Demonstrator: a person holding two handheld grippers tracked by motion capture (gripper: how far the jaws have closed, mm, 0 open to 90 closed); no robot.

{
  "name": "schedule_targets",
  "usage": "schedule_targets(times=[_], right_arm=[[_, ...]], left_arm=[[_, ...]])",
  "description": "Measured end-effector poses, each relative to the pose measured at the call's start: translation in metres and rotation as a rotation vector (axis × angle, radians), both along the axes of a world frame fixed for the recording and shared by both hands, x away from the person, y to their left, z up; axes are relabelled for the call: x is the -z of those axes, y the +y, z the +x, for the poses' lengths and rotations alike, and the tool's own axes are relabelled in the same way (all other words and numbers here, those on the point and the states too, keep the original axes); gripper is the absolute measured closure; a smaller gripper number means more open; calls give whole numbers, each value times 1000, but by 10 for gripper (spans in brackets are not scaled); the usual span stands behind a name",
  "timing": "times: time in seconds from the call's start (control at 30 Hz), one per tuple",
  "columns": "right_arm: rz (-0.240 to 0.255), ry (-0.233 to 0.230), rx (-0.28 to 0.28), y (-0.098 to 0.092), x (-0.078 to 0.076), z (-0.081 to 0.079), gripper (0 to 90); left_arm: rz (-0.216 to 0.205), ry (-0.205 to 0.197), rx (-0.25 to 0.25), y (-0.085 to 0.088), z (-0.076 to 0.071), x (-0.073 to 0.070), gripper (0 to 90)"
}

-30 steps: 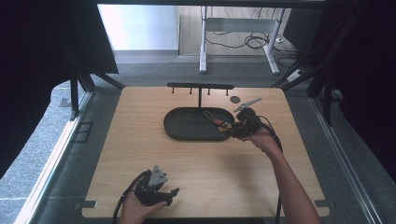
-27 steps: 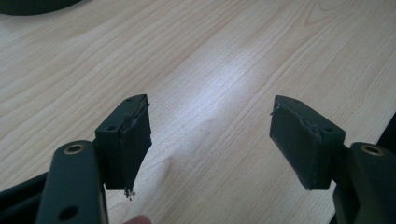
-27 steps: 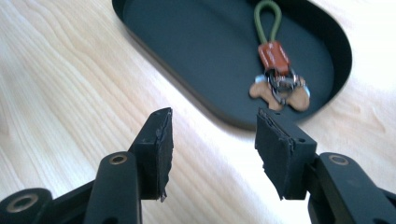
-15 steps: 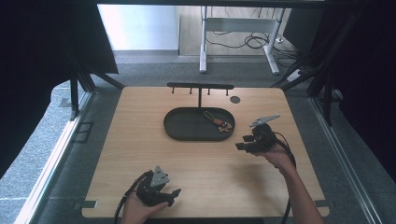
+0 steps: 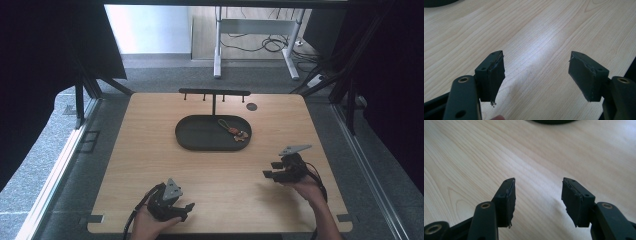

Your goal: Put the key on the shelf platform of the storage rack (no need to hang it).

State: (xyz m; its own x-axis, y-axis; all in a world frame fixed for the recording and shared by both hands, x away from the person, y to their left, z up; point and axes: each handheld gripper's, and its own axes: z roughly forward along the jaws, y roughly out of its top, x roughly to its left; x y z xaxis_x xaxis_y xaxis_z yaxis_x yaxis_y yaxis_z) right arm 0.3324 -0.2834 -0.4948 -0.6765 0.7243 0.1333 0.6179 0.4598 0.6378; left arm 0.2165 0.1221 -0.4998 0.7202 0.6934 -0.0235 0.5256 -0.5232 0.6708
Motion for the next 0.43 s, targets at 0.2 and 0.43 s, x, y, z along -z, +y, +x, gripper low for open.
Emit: schedule_targets(times=[0.2,0.43], right_arm=[[14,10,18,-6,12,-7,449],[5,-24,17,0,13,-10,422]], left_arm=[[3,3,1,-1,0,1,296],[12,11,4,-1,0,2,289]])
